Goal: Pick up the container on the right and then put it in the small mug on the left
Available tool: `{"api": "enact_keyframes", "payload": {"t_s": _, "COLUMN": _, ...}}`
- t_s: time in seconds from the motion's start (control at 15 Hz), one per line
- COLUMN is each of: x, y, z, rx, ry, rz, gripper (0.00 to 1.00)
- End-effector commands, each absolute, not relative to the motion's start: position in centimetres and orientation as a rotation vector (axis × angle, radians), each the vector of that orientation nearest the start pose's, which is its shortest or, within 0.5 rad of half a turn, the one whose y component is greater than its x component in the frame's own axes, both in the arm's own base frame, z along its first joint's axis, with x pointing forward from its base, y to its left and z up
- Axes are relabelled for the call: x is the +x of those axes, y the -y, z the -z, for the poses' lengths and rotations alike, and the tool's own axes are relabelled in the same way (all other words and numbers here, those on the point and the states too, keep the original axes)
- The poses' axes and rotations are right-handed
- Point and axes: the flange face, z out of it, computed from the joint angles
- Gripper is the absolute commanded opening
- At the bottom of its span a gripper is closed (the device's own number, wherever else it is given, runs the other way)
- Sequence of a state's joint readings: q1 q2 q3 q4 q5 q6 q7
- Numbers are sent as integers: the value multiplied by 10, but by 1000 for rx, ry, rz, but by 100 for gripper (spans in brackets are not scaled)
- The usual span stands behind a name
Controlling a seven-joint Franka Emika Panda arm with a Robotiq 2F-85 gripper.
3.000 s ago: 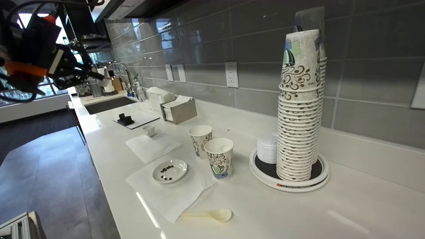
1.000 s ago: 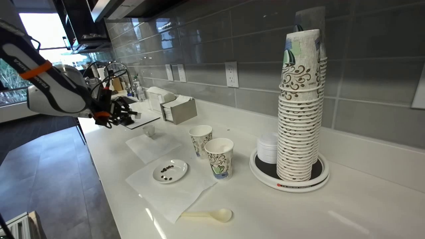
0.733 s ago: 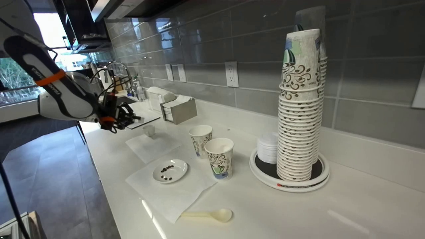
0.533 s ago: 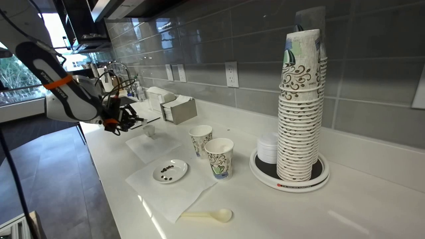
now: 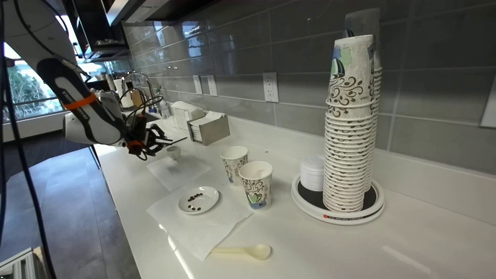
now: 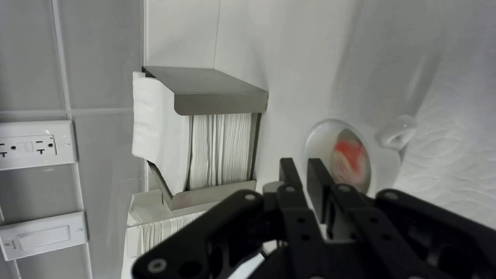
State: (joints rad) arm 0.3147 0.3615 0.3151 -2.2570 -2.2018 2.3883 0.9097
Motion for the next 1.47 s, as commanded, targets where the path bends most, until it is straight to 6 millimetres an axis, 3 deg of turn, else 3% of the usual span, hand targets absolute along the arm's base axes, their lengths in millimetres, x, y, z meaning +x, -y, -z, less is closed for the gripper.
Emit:
{"api": "enact_keyframes", "payload": {"t_s": 0.0, "x": 434, "y": -311, "z": -204, "rx": 1463, "ry": -1637, "rz": -848, "gripper": 46}}
{"api": "enact_keyframes", "payload": {"t_s": 0.27, "x": 422, "y": -307, "z": -230, "rx": 1445, "ry": -1653, "rz": -877, "gripper": 74}}
{"api": "enact_keyframes", "payload": {"t_s": 0.53, "x": 391, "y": -301, "z": -292, "rx": 1437, "ry": -1697, "rz": -986, "gripper": 99}}
{"api": "enact_keyframes", "payload": {"t_s": 0.67, "x": 378, "y": -289, "z": -324, "rx": 1479, "ry": -1765, "rz": -1000, "gripper": 100}}
{"api": "enact_keyframes", "payload": {"t_s": 0.93, "x": 344, "y": -258, "z": -356, "rx": 1689, "ry": -1927, "rz": -1033, "gripper": 100}}
{"api": "enact_keyframes", "payload": {"t_s": 1.07, "x": 328, "y": -235, "z": -381, "rx": 1797, "ry": -1978, "rz": -1110, "gripper": 100}}
{"api": "enact_keyframes", "payload": {"t_s": 1.27, "x": 310, "y": -185, "z": -428, "rx": 1953, "ry": -2010, "rz": -1254, "gripper": 100}}
{"api": "enact_keyframes", "payload": {"t_s": 1.4, "x": 299, "y": -141, "z": -451, "rx": 2061, "ry": -1989, "rz": -1363, "gripper": 100}}
